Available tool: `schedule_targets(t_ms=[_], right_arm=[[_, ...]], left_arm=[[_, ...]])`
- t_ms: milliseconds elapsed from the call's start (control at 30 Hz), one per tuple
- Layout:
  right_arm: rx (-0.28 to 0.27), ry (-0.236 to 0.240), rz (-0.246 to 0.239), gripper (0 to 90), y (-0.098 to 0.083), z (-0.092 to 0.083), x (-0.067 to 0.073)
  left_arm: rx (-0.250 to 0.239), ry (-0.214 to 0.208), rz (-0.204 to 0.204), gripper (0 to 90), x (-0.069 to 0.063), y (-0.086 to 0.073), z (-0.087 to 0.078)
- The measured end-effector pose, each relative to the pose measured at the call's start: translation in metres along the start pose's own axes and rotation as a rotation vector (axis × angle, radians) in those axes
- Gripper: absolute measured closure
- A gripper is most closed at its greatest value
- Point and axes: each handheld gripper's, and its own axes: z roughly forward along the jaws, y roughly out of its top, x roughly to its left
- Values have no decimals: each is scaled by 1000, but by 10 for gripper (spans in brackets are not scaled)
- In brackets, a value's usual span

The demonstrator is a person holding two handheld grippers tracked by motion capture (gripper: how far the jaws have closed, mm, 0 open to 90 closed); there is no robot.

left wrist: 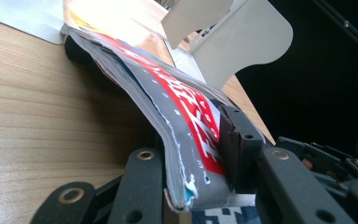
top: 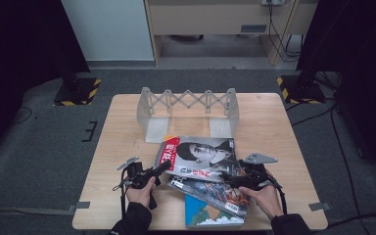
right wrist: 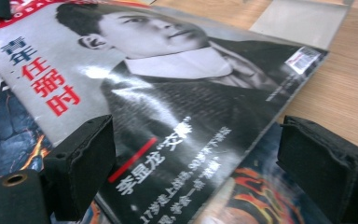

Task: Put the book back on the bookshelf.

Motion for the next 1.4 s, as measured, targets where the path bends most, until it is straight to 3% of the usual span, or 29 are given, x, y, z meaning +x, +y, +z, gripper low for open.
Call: schedule_targets(t_ms=[100,400,533,567,733,800,833,867,900,933,1000,1033,1133,1167,1233,1333,1400], right_arm=[[-18,-9,16,118,1,-2,-4],[-42,-28,24,118,2,-9,-10],[-57,-55,37,117,2,-15,-18],[-54,-60,33,117,2,-16,-20],[-54,-81,41,117,0,-19,-26],[-57,-82,47,117,0,-19,-26],[-60,-83,45,118,1,-19,-26],[-60,-83,45,118,1,-19,-26],[-59,-83,43,117,1,-19,-26],[-52,-83,32,117,0,-19,-26],[-48,-82,26,117,0,-18,-26],[-46,-82,28,117,0,-18,-25],[-47,-79,23,117,1,-18,-25],[-49,-79,23,117,1,-19,-25],[-48,-79,23,117,1,-19,-25],[-47,-81,25,117,1,-18,-25],[-48,-81,29,117,1,-18,-24]], left_arm=[[7,-17,-16,737,-1,3,-1],[14,-13,23,778,-6,10,-4],[36,-15,-56,794,-3,11,-6],[49,-17,-98,799,0,10,-6],[76,-5,-127,793,4,10,-5],[67,-16,-114,791,5,10,-5],[34,-28,-64,775,5,8,-5],[34,-28,-64,749,5,8,-5],[14,2,-10,707,7,5,-3],[19,26,1,668,9,1,-1],[41,56,-10,598,15,-6,4],[42,49,-33,585,18,-9,5],[36,37,-28,564,21,-9,7],[18,49,20,537,22,-8,9],[-6,53,21,483,25,-7,11],[-61,41,-14,422,30,-4,13],[-65,36,-29,421,32,-4,14]])
